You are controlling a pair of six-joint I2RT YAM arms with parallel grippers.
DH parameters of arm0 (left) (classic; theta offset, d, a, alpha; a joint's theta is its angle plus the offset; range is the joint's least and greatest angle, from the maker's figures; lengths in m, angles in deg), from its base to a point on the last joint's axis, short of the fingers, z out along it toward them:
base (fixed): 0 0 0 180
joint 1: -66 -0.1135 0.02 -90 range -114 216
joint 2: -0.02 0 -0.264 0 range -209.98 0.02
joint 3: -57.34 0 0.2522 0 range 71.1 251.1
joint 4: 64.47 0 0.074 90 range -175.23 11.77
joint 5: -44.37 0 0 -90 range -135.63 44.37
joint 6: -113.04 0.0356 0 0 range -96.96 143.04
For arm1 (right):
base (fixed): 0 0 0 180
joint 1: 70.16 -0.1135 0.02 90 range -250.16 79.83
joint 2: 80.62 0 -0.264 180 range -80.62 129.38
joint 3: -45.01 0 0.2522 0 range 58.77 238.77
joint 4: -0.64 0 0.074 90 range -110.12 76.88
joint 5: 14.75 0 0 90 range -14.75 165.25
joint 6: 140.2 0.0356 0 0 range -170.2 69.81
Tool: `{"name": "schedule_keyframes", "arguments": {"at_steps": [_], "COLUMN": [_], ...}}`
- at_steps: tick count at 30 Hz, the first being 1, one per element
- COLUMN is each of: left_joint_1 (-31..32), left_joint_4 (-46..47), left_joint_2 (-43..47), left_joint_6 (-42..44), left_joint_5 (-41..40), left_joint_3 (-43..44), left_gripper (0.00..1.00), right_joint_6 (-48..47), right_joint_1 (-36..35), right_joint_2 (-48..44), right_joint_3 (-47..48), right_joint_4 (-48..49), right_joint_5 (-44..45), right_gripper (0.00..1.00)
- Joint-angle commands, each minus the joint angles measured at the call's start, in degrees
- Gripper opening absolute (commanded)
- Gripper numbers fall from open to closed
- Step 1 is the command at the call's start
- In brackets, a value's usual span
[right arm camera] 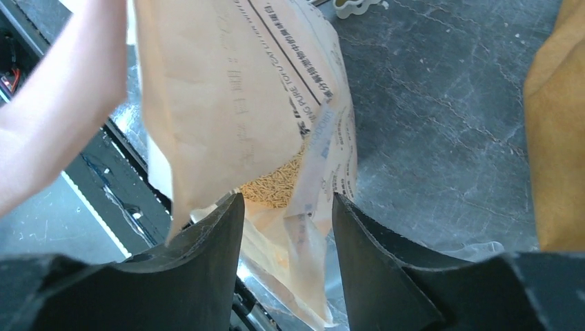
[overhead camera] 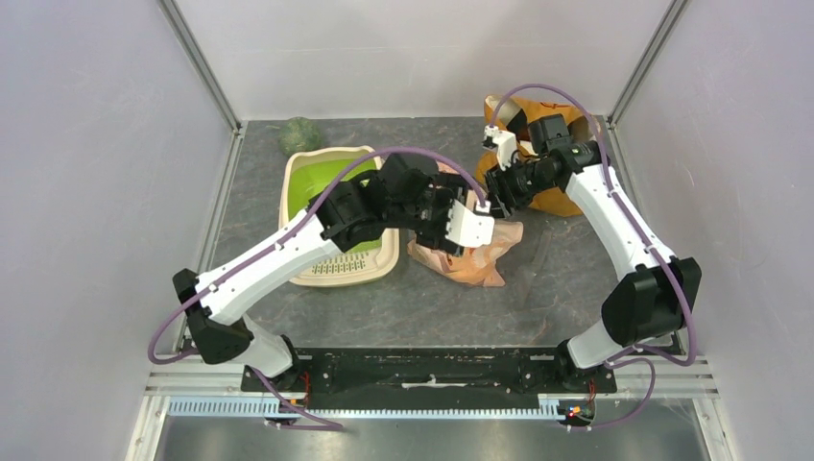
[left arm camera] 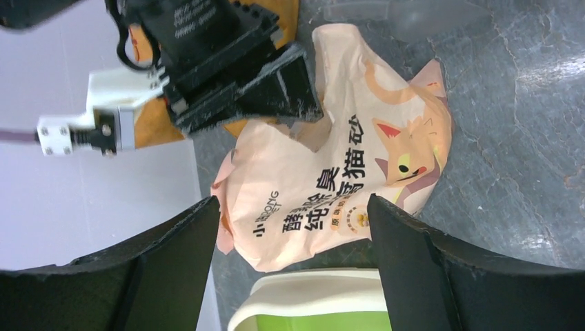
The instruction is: Fill the litter box with clean litter
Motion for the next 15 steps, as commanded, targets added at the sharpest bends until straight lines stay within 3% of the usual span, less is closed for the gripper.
{"name": "schedule_keyframes", "arguments": {"at_steps": [1,9,12,15], "left_joint_1": [-4.8,-6.7,-12.1,-17.6], "left_joint_4": [3.1,5.3,4.7,-0.7], "left_joint_2": [-0.1,2.0,0.3,-5.6], "left_joint_6": [-5.1,-6.3,-5.6,-3.7], "left_joint_5": [5.6,7.6,14.6,22.8], "left_joint_3": [1.2,-3.4,-0.9,7.2], "left_gripper": [0.86,0.85,0.85,0.82], "right_joint_6": [-0.9,-5.2,-6.2,-6.0], "right_joint_1": [2.3,5.9,5.9,5.9], "right_joint_2": [-3.0,-9.0,-7.8,-4.6], "right_joint_3": [2.5,4.1,5.3,6.9], "right_joint_4": [-0.4,-3.0,-4.6,-4.9], "right_joint_5": [1.0,-2.0,-2.8,-3.6], "right_gripper": [0.59,0.74,0.74,0.69]}}
